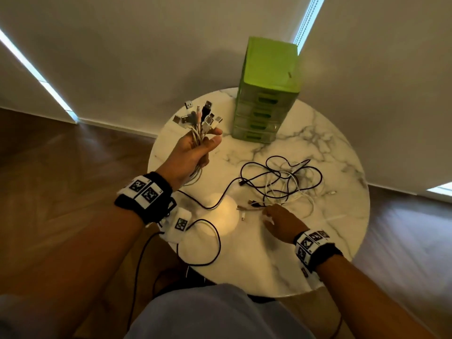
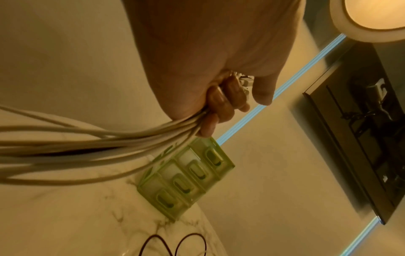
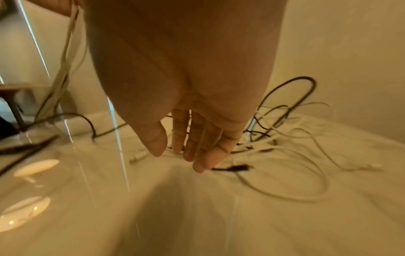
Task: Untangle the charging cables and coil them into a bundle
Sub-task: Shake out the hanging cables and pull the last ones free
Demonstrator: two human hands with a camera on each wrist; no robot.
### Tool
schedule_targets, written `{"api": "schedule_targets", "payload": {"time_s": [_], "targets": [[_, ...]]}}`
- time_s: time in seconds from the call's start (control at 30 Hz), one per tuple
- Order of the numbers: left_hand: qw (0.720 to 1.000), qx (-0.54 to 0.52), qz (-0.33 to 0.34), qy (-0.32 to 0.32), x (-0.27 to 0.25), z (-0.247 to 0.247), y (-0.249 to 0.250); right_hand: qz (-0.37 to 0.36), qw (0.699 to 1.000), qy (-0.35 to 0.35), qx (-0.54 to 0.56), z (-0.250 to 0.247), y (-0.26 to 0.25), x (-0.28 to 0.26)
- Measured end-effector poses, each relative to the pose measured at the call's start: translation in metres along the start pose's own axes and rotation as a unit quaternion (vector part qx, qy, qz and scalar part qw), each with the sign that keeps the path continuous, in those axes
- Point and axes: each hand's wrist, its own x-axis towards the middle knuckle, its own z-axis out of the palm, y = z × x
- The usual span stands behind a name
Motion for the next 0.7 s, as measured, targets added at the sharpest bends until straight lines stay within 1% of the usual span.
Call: {"api": "schedule_targets", "payload": {"time_s": [0.07,0.13,0.23,0.3,0.4,0.57,0.7], "targets": [[1.000,0.014,-0.017,-0.001,-0.002,0.014,-0.006,0.008,1.000,-0.012,-0.001,0.003,0.015,-0.006],[0.999,0.018,-0.034,0.001,-0.004,0.025,-0.012,0.001,1.000,-0.007,0.011,0.006,0.019,-0.004],[0.998,0.022,-0.056,0.011,-0.009,0.037,-0.019,-0.003,1.000,-0.006,0.006,0.003,0.007,0.008],[0.997,0.029,-0.068,0.024,-0.012,0.043,-0.022,-0.004,1.000,0.007,0.015,0.003,0.000,0.018],[0.996,0.039,-0.070,0.048,-0.017,0.050,-0.025,-0.008,1.000,0.019,0.020,0.004,-0.001,0.032],[0.993,0.033,-0.072,0.088,-0.022,0.056,-0.026,-0.034,0.998,0.028,-0.054,0.009,0.007,0.043],[0.991,0.031,-0.079,0.101,-0.023,0.062,-0.031,-0.028,0.999,0.030,-0.033,0.012,0.013,0.049]]}}
